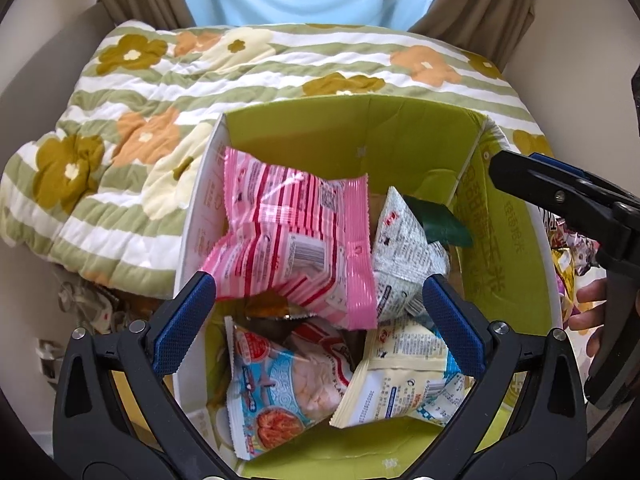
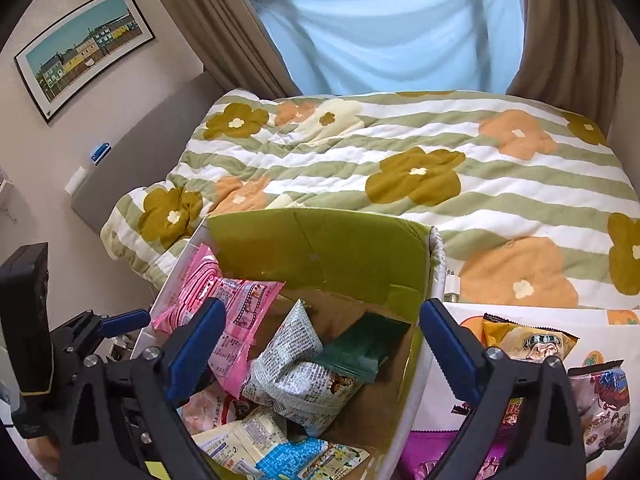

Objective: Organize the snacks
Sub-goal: 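Move both open tools back from the box toward the snack pile, then grasp the purple potato chips bag with left tool while right tool grasps the Sponge pack, then carry both bags over the box and open both tools to release them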

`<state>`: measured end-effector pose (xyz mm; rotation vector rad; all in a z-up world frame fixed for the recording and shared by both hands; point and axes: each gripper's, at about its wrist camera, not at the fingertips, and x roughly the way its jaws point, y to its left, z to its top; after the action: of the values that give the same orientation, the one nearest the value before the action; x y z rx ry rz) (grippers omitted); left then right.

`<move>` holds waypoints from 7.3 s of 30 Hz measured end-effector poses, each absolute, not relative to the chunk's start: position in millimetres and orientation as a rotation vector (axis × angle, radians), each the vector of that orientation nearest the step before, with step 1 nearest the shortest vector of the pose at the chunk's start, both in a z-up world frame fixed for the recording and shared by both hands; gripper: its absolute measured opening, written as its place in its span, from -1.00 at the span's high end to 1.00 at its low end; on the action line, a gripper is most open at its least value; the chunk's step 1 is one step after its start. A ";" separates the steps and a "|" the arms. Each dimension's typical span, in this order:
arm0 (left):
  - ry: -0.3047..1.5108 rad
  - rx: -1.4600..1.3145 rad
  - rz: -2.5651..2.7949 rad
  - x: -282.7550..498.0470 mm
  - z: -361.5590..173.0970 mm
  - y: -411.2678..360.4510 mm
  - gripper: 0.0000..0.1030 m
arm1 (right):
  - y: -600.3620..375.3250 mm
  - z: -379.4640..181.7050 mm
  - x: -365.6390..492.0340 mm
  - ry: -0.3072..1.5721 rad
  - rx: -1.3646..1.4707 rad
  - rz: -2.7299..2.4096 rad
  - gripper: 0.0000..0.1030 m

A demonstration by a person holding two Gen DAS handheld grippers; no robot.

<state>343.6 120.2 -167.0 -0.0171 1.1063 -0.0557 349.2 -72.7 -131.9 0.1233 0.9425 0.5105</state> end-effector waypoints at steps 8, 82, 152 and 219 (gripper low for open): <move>1.068 -0.026 -0.060 323.3 -146.9 122.8 -0.99 | -75.9 -112.4 329.7 0.905 0.143 0.507 -0.88; 1.225 0.234 0.126 312.2 -235.9 -171.0 -0.75 | -342.1 -183.9 324.2 1.158 0.125 0.408 -0.88; 1.003 -0.018 0.047 264.7 -141.5 -142.5 -0.22 | -366.6 -156.3 289.2 1.066 0.191 0.380 -0.28; 0.969 -0.136 -0.017 210.1 -125.2 173.8 -0.99 | -47.6 -115.3 199.4 0.908 0.158 0.459 -0.99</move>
<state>210.1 173.8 -125.2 -0.1363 0.9686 -0.0174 199.4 -47.6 -115.3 0.1584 0.9080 0.4592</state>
